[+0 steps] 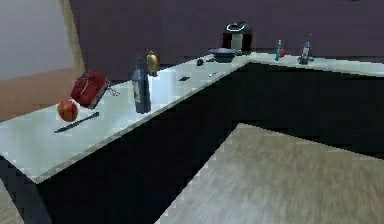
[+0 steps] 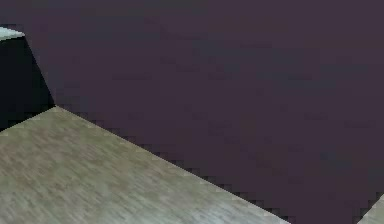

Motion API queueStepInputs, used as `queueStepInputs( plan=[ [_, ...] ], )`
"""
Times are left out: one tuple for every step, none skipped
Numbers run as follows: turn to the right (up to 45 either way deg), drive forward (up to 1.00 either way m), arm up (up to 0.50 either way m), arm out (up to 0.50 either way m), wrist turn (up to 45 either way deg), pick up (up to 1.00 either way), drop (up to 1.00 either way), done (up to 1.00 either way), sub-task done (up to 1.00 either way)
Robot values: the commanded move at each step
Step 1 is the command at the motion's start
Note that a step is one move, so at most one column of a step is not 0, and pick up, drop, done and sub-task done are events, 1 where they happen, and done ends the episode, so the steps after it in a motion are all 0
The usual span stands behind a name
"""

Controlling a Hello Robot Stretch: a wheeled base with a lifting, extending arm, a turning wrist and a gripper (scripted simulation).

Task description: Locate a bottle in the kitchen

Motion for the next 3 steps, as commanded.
queueStepInputs(
  plan=[
    [3.0,0.0,0.0,0.0,0.0,0.0,0.0,0.0,0.0],
    [0.0,0.25,0.0,0.0,0.0,0.0,0.0,0.0,0.0],
    [-21.0,0.0,0.0,0.0,0.0,0.0,0.0,0.0,0.0]
  ],
)
